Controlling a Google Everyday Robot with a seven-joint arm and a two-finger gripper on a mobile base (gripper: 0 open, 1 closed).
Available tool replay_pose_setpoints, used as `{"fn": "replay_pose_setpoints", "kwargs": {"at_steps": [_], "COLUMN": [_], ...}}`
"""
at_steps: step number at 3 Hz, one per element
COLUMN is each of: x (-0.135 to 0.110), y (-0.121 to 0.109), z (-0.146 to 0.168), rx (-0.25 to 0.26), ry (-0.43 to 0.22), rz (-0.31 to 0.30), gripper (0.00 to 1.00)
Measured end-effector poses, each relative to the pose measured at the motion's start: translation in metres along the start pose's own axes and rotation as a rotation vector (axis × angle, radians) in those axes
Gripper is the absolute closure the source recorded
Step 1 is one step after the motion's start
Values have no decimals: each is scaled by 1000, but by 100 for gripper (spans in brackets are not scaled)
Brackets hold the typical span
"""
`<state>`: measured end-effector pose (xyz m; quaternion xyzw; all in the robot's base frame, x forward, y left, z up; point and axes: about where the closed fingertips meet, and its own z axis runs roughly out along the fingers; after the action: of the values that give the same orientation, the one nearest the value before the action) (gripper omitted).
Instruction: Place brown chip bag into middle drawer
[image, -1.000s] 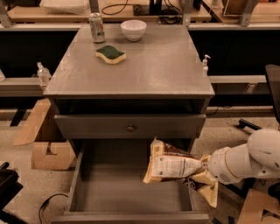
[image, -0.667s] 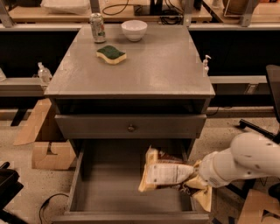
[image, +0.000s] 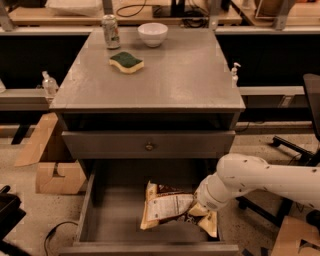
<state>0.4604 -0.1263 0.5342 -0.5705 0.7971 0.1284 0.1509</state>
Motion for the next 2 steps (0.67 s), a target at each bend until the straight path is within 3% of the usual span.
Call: {"fn": "replay_pose_setpoints", "kwargs": {"at_steps": [2], "x": [-34], "y": [-12], "z": [48], "rx": [-20], "ry": [-47], "rz": [-21], "gripper": [100]}}
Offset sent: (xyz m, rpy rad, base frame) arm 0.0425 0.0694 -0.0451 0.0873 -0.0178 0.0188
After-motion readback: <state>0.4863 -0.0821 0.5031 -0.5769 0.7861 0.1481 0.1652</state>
